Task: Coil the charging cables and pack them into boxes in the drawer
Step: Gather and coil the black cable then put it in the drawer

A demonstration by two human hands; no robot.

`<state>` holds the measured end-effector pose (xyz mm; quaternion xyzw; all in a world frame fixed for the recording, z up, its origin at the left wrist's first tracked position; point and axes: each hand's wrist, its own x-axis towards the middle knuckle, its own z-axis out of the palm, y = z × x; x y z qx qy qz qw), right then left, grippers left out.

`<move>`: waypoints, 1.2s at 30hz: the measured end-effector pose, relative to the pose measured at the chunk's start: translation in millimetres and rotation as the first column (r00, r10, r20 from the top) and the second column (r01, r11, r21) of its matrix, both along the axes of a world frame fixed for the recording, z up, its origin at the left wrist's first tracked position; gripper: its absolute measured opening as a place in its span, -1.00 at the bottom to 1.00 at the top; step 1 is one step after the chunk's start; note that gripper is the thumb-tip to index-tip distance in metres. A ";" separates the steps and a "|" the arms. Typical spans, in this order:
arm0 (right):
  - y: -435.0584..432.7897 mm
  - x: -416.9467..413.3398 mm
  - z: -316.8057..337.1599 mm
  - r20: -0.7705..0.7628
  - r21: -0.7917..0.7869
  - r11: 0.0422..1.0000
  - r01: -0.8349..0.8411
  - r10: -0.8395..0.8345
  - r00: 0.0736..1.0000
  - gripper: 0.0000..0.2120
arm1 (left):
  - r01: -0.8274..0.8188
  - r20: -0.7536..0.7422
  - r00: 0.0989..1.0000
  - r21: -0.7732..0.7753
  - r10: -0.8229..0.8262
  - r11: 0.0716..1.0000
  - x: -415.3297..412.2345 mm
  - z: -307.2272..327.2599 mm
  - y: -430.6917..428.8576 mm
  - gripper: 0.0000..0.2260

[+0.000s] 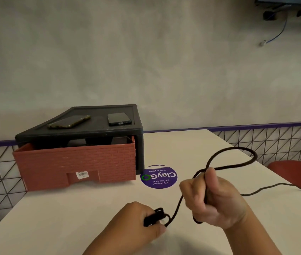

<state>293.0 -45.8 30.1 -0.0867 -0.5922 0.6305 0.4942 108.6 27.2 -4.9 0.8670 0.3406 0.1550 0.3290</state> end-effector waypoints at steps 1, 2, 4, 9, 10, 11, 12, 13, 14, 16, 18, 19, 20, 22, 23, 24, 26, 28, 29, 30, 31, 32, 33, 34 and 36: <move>-0.5 0.4 2.3 -0.034 0.010 1.000 -0.023 0.023 0.999 -0.54 | -0.042 -0.017 0.999 0.067 0.043 0.997 0.2 -0.1 -0.3 -0.81; -0.9 0.7 3.0 -0.058 0.017 0.999 -0.041 0.042 0.997 -0.54 | -0.096 -0.027 0.995 0.144 0.101 0.985 1.2 0.1 -0.5 -0.82; -2.1 1.2 3.1 -0.060 0.023 0.994 -0.108 0.109 0.992 -0.54 | -0.261 0.014 0.963 0.300 0.270 0.917 2.7 -1.1 3.2 -0.82; -11.6 11.4 2.7 0.105 -0.065 0.995 -0.079 0.085 0.991 -0.57 | -0.737 0.411 0.667 0.237 0.622 0.633 -16.4 -1.0 27.8 -0.76; -14.7 14.9 5.0 0.213 -0.123 0.990 0.069 -0.041 0.976 -0.60 | -0.779 0.467 0.609 0.200 0.641 0.594 -23.5 -1.5 33.3 -0.76; -16.9 17.6 7.4 0.353 -0.174 0.939 0.298 -0.223 0.909 -0.64 | -0.814 0.512 0.555 0.171 0.655 0.556 -30.6 -2.3 38.3 -0.75; -17.0 20.8 8.6 0.494 -0.162 0.813 0.559 -0.424 0.759 -0.70 | -0.843 0.547 0.505 0.146 0.667 0.518 -37.1 -4.1 44.1 -0.74; -15.9 24.1 8.6 0.594 -0.071 0.632 0.771 -0.595 0.542 -0.73 | -0.867 0.572 0.460 0.123 0.679 0.484 -42.6 -5.9 49.0 -0.72; -13.2 26.6 8.1 0.639 0.067 0.439 0.896 -0.709 0.299 -0.72 | -0.886 0.585 0.420 0.100 0.693 0.453 -47.0 -6.6 52.5 -0.68; -6.2 32.1 4.4 0.606 0.351 0.123 0.928 -0.785 -0.125 -0.73 | -0.909 0.600 0.377 0.092 0.706 0.407 -52.6 -7.0 55.9 -0.56; -4.1 38.8 -1.9 0.553 0.535 -0.054 0.843 -0.732 -0.398 -0.79 | -0.903 0.625 0.391 0.119 0.676 0.412 -53.1 -2.7 52.0 -0.53; -4.7 41.9 -4.4 0.499 0.630 -0.128 0.766 -0.689 -0.526 -0.83 | -0.886 0.643 0.418 0.134 0.641 0.443 -51.6 1.6 48.0 -0.57; -5.7 44.1 -6.2 0.405 0.722 -0.215 0.657 -0.640 -0.654 -0.85 | -0.860 0.661 0.454 0.150 0.597 0.488 -49.6 5.9 43.3 -0.63; -5.6 46.3 -9.9 0.195 0.810 -0.400 0.429 -0.506 -0.840 -0.77 | -0.781 0.668 0.545 0.185 0.507 0.596 -46.4 11.7 36.9 -0.76; -5.1 46.0 -10.8 0.120 0.792 -0.497 0.354 -0.442 -0.889 -0.72 | -0.724 0.649 0.602 0.198 0.465 0.660 -45.3 12.6 35.2 -0.80; -4.8 44.4 -10.5 0.070 0.755 -0.578 0.308 -0.397 -0.915 -0.69 | -0.654 0.613 0.666 0.204 0.426 0.729 -44.5 12.3 34.8 -0.82; -5.1 41.9 -10.5 -0.004 0.690 -0.682 0.244 -0.340 -0.940 -0.66 | -0.491 0.525 0.779 0.171 0.343 0.854 -42.0 10.4 33.3 -0.77; -4.6 44.8 -12.2 -0.065 0.673 -0.714 0.193 -0.318 -0.946 -0.61 | -0.349 0.489 0.832 0.092 0.263 0.933 -38.5 8.3 30.8 -0.73; -4.0 47.3 -13.9 -0.092 0.675 -0.718 0.170 -0.311 -0.946 -0.59 | -0.288 0.489 0.843 0.060 0.224 0.956 -37.3 7.9 29.4 -0.71; -3.4 50.1 -16.1 -0.124 0.680 -0.721 0.138 -0.298 -0.946 -0.58 | -0.233 0.486 0.854 0.033 0.188 0.972 -36.0 8.4 28.1 -0.72; -2.7 53.5 -19.0 -0.169 0.685 -0.723 0.094 -0.283 -0.944 -0.59 | -0.177 0.471 0.869 0.006 0.153 0.984 -34.8 10.1 26.0 -0.75; -2.3 56.4 -21.7 -0.221 0.690 -0.722 0.048 -0.274 -0.936 -0.60 | -0.106 0.453 0.885 -0.023 0.105 0.994 -34.3 12.4 23.9 -0.75; -1.6 59.4 -24.2 -0.275 0.692 -0.721 0.011 -0.278 -0.920 -0.61 | -0.029 0.441 0.896 -0.057 0.051 0.998 -34.3 14.6 22.0 -0.74; -0.7 61.8 -26.1 -0.322 0.692 -0.722 -0.009 -0.297 -0.899 -0.62 | 0.041 0.437 0.899 -0.097 0.006 0.994 -34.5 16.5 20.2 -0.73; 2.6 63.4 -28.1 -0.382 0.691 -0.723 0.010 -0.377 -0.844 -0.66 | 0.146 0.477 0.879 -0.201 -0.033 0.969 -36.6 19.3 17.0 -0.73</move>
